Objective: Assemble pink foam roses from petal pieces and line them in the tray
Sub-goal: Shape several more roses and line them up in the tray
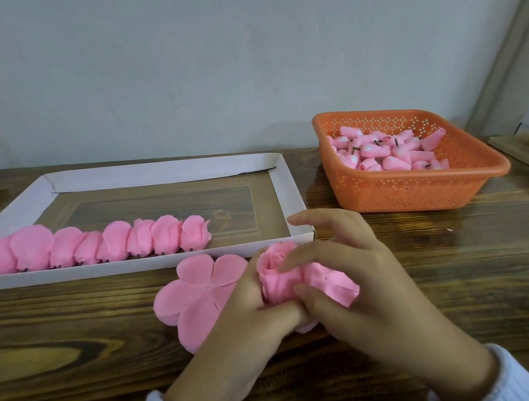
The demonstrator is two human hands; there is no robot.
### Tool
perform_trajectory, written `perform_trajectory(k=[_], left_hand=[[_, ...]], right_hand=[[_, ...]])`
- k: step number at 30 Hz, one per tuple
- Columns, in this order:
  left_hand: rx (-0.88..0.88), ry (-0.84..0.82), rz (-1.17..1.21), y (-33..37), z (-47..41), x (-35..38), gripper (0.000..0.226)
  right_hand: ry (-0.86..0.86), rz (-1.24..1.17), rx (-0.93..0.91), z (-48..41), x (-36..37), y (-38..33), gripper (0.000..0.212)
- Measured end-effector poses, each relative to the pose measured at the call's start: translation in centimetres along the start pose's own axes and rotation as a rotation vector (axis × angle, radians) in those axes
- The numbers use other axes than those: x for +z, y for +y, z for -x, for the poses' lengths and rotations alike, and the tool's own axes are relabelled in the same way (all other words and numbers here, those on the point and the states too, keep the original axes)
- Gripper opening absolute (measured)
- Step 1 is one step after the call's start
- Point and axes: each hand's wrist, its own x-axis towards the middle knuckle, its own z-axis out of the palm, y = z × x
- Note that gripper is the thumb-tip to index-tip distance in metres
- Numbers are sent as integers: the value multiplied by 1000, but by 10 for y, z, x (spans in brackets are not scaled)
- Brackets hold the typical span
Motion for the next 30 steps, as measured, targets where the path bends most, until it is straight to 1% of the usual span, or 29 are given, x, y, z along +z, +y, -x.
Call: perform_trajectory(k=[4, 7, 10, 12, 18, 21, 24, 27, 30], left_hand=[[-2, 4, -27, -1, -2, -1, 49], [19, 40, -61, -2, -3, -1, 47], [50, 59, -93, 0, -2, -1, 48], [65, 65, -115, 2, -2, -1, 49], [80, 101, -149, 3, -2, 2, 55], [90, 116, -199, 2, -2, 3, 46], [105, 84, -222, 1, -1, 1, 48], [136, 106, -310, 0, 0, 1, 52], [119, 134, -293, -2, -2, 0, 53]], right_hand=[[15, 12, 47, -2, -2, 1, 21], [21, 0, 46, -1, -3, 0, 19], [6, -32, 47, 0, -2, -1, 15], [11, -10, 42, 0, 0, -1, 14], [38, 62, 41, 1, 4, 0, 22], [32, 72, 37, 1, 5, 0, 21], [38, 68, 30, 2, 6, -1, 18], [35, 71, 12, 1, 6, -1, 17], [53, 67, 7, 1, 7, -2, 19]])
